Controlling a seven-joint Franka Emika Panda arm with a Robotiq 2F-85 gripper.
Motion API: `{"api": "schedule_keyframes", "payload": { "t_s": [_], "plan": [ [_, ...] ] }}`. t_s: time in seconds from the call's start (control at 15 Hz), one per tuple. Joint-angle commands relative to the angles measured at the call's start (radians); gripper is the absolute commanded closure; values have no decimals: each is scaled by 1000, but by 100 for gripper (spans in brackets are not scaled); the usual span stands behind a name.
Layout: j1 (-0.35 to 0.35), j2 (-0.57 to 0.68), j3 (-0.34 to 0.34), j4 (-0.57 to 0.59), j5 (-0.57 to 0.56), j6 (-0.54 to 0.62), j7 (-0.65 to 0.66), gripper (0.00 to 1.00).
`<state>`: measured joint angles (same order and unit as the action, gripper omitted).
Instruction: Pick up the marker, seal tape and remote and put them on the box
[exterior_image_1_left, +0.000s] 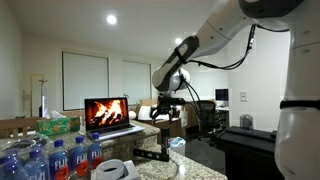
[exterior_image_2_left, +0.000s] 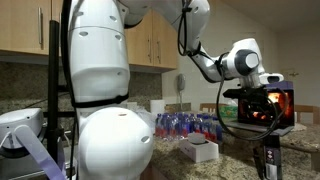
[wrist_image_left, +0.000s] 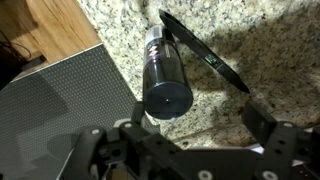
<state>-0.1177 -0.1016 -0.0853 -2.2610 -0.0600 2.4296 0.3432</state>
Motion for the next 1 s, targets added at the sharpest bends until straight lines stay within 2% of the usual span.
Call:
{"api": "schedule_keyframes", "payload": {
  "t_s": [0.0,0.53,0.93],
  "plan": [
    [-2,66,-15,56,77,-33,-22,0],
    [-2,109,-30,122,150,-133,-34,0],
    [-7,70,-41,110,128,-189,-11,0]
  ]
}}
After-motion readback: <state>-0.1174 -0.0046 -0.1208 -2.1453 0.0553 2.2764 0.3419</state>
